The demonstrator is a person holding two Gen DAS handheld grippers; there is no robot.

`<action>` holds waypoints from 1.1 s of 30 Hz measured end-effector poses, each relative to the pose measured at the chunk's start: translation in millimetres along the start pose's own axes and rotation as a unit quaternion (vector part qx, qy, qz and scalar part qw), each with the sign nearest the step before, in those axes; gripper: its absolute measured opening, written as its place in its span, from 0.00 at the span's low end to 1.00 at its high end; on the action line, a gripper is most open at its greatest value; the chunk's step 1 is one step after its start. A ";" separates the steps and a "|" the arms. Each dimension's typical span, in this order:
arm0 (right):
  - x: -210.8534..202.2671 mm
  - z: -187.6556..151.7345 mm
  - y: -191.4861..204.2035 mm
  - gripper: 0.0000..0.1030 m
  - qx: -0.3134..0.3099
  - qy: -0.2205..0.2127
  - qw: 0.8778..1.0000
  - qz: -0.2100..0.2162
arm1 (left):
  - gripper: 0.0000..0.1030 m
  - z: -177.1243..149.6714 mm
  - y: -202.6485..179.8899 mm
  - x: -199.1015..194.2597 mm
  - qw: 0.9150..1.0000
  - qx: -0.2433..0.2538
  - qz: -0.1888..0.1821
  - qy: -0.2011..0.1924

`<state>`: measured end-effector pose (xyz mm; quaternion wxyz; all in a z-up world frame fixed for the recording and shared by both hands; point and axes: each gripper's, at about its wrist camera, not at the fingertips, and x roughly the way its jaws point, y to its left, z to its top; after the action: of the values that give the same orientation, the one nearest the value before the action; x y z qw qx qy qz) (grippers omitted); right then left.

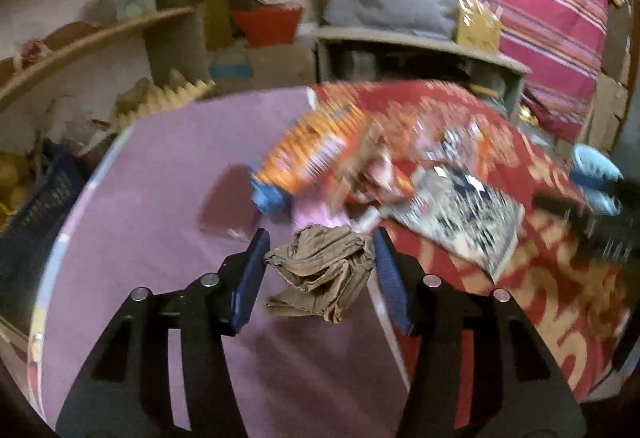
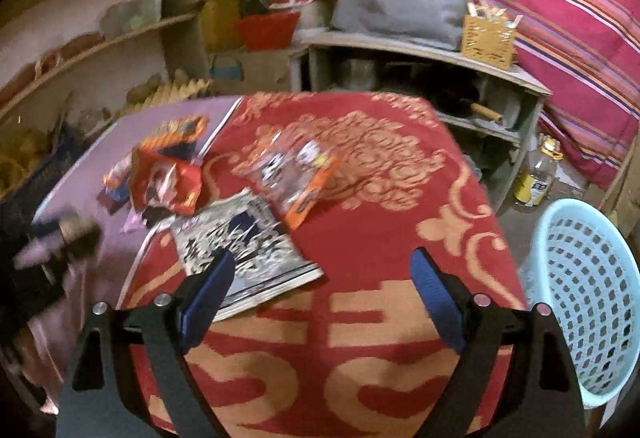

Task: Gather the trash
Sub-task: 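Return both tools to the table and close the left tool on brown cloth, then hold the brown cloth in the left tool while the right tool grasps the black-and-white snack bag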

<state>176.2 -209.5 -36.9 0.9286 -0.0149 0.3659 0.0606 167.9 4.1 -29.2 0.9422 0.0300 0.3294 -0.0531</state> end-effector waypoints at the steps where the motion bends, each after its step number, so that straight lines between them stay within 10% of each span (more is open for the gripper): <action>1: 3.1 -0.7 5.6 0.85 -0.009 0.004 1.000 0.001 | 0.51 4.0 4.9 -2.0 1.000 -0.007 0.004 -0.006; 14: 33.9 -11.0 50.0 0.82 -0.066 0.058 0.996 0.002 | 0.51 19.1 55.5 -6.4 0.997 -0.059 0.049 -0.030; 25: 32.0 -10.8 51.1 0.27 -0.071 0.059 0.994 0.056 | 0.51 19.5 54.7 -7.4 0.997 -0.056 0.049 -0.033; 33: 0.8 -3.4 18.9 0.23 -0.056 0.021 0.998 0.037 | 0.51 27.0 35.3 -11.3 0.997 -0.051 0.043 -0.046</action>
<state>172.2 -190.9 -39.6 0.9154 -0.0546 0.3820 0.1146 180.0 37.5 -0.4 0.9581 -0.0060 0.2864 0.0030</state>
